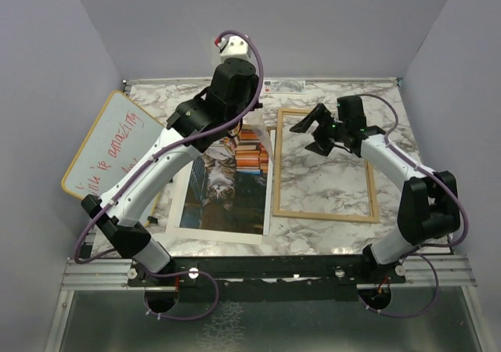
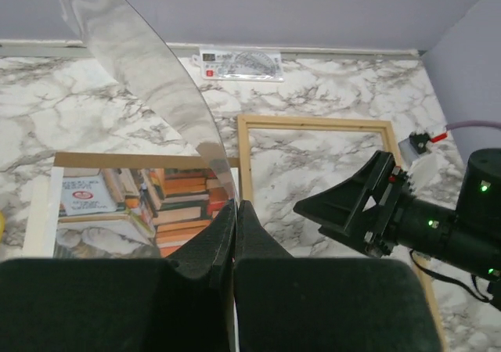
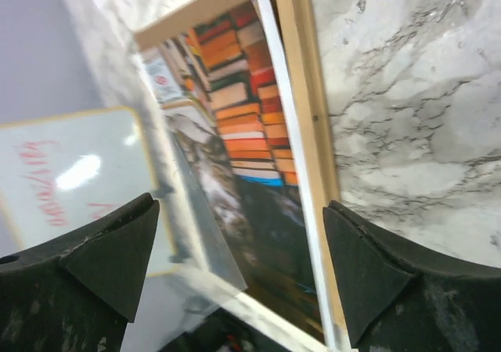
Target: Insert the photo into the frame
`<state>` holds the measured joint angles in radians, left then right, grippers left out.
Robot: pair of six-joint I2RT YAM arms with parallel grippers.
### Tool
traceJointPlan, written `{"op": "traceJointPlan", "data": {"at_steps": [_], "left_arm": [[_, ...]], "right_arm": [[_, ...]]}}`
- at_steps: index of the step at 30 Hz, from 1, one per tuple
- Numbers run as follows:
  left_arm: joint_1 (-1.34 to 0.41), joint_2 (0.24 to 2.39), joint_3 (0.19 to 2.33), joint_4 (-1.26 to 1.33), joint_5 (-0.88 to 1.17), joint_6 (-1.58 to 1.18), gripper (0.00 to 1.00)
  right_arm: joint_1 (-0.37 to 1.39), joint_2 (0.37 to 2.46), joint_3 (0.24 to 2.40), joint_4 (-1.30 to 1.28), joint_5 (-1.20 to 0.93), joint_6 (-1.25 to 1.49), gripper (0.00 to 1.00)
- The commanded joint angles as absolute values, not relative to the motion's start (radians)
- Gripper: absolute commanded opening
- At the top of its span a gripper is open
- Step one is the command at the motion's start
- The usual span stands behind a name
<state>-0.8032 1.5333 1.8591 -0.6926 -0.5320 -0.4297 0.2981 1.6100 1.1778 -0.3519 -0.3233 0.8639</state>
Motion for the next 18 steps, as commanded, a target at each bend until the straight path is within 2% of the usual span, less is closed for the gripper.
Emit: {"op": "traceJointPlan", "data": {"at_steps": [1, 5, 9, 13, 18], "left_arm": [[-0.774, 1.581, 2.014, -0.676, -0.39, -0.47, 0.0], [-0.763, 1.658, 2.171, -0.676, -0.347, -0.512, 0.0], [-0.749, 1.705, 2.296, -0.666, -0.305, -0.561, 0.0], [-0.709, 1.708, 2.313, -0.629, -0.225, -0.62, 0.0], [-0.637, 1.688, 2.296, -0.623, -0.062, -0.684, 0.0]], "right_arm": [[0.25, 1.538, 1.034, -0.039, -0.55, 1.148, 0.91], [0.225, 1.435, 0.926, 0.152, -0.559, 1.376, 0.99], [0.216, 1.384, 0.811, 0.407, -0.576, 1.625, 1.0], [0.214, 1.359, 0.735, 0.633, -0.548, 1.792, 1.0], [0.195, 1.366, 0.672, 0.959, -0.5, 1.839, 1.0]]}}
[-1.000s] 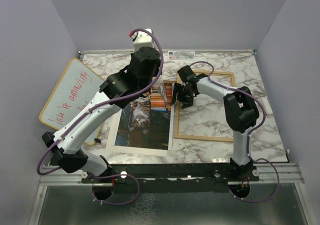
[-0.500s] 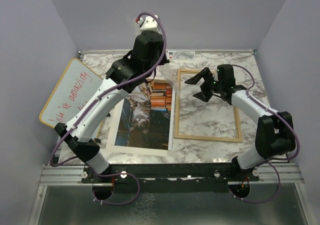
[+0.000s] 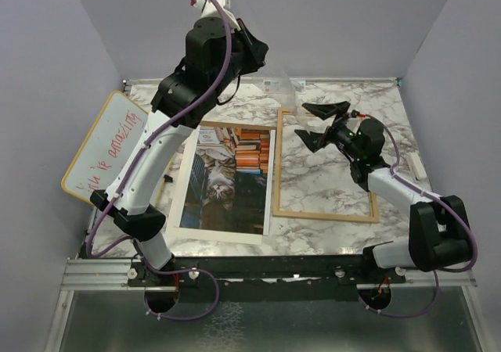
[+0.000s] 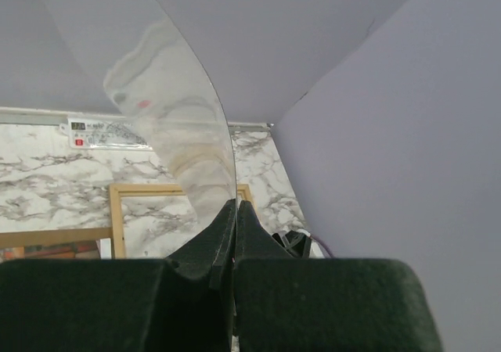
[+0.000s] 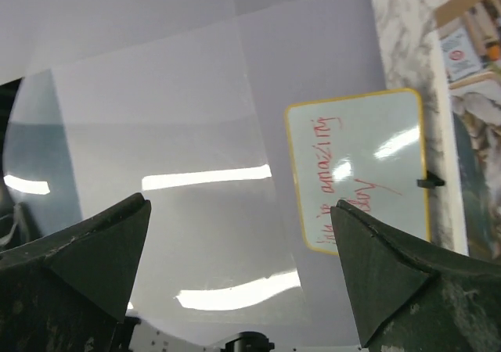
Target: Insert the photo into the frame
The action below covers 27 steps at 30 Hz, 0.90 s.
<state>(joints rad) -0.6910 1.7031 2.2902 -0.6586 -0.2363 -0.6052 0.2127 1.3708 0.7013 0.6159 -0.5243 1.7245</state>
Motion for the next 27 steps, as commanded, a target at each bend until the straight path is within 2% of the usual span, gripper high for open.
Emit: {"op": "traceJointPlan", "data": {"at_steps": [1, 8, 17, 21, 27], "left_arm": [[-0.618, 1.679, 2.287, -0.623, -0.016, -0.699, 0.0], [-0.503, 1.599, 2.222, -0.621, 0.255, -0.751, 0.0], [-0.416, 1.51, 2.147, -0.624, 0.355, -0.745, 0.0], [-0.413, 1.499, 2.125, -0.621, 0.397, -0.752, 0.0], [-0.413, 1.488, 2.088, -0.56, 0.508, -0.789, 0.0]], "right_arm": [[0.191, 1.374, 0.672, 1.002, -0.508, 1.838, 1.0], [0.172, 1.457, 0.724, 1.297, -0.576, 1.871, 0.98], [0.144, 1.423, 0.794, 1.182, -0.655, 1.746, 0.98], [0.127, 1.45, 0.842, 1.186, -0.728, 1.738, 0.98], [0.124, 1.48, 0.963, 1.039, -0.899, 1.658, 0.97]]}}
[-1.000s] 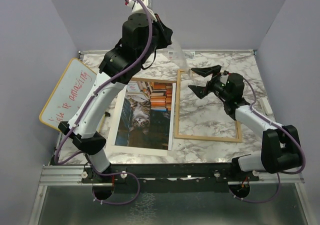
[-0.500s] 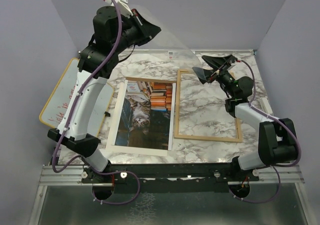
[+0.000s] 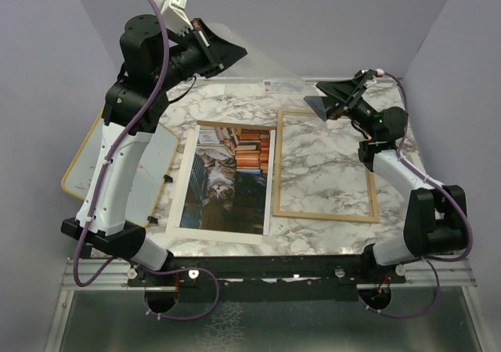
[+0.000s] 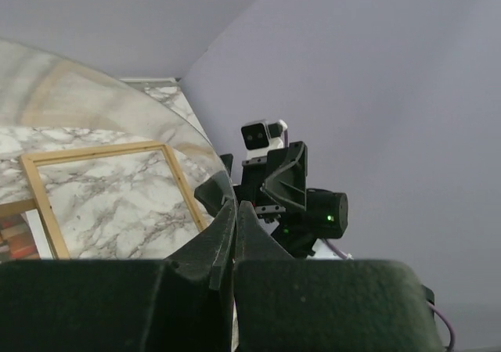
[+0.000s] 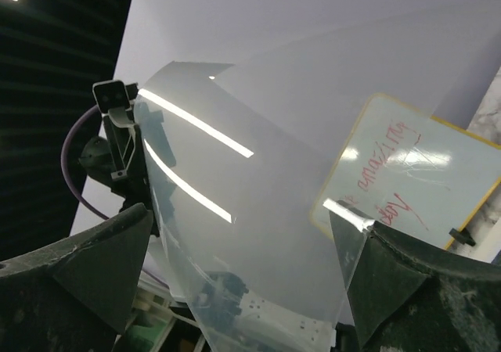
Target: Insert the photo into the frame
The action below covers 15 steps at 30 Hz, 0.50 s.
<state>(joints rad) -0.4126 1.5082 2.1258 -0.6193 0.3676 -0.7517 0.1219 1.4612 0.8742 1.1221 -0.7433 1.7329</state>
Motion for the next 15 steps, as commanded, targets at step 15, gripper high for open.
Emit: {"op": "traceJointPlan", "data": {"at_steps": [15], "left_arm": [[-0.413, 1.398, 1.949, -0.438, 0.698, -0.795, 0.0]], "right_arm": [[0.096, 1.566, 0.953, 1.334, -0.889, 1.854, 0.93]]}}
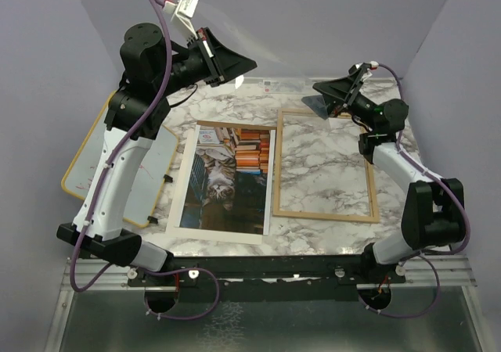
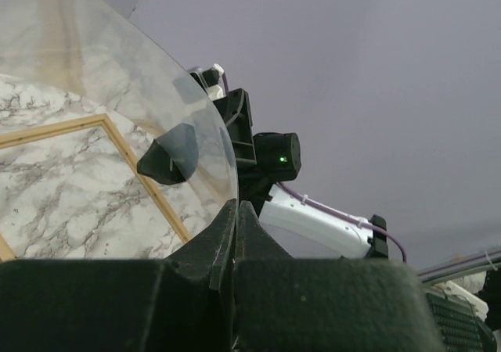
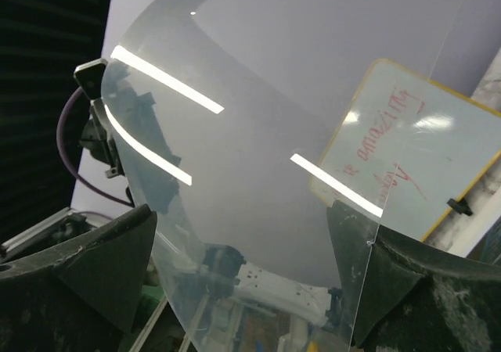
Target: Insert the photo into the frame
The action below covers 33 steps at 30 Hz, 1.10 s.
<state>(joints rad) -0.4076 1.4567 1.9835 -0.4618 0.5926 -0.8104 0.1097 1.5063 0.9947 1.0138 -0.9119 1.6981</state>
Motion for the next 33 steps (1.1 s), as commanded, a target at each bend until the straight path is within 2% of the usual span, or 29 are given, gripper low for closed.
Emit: {"op": "traceJointPlan", "data": {"at_steps": [1, 4, 11, 16, 23, 27, 29, 33], "left_arm": [[-0.413, 1.389, 1.939, -0.435, 0.706, -0.797, 0.0], [-0.413, 1.378, 1.91, -0.422, 0.726, -0.814, 0.0], [-0.413, 1.368, 1.919, -0.419, 0.746, -0.813, 0.0], [-0.413, 1.358, 1.892, -0.42, 0.755, -0.804, 0.0], [-0.413, 1.336, 1.835, -0.469, 0.745, -0.775, 0.0], [-0.411, 1.333, 1.829, -0.576, 0.69, -0.715, 0.0], [-0.411, 1.339, 1.822, -0.623, 0.656, -0.691, 0.09], [-0.41, 1.336, 1.791, -0.67, 0.576, -0.657, 0.43]], "right_arm": [[0.093, 1.587, 0.956, 1.405, -0.879, 1.892, 0.93], [0.089, 1.632, 0.999, 1.472, -0.886, 1.932, 0.92], [0.084, 1.646, 1.052, 1.337, -0.924, 1.822, 0.92], [0.07, 1.696, 1.083, 1.452, -0.929, 1.929, 0.87], [0.048, 1.688, 1.097, 1.431, -0.929, 1.912, 0.55], [0.031, 1.713, 1.1, 1.487, -0.918, 1.965, 0.31], [0.023, 1.717, 1.093, 1.491, -0.918, 1.974, 0.19], [0.006, 1.705, 1.054, 1.466, -0.935, 1.95, 0.03]]}}
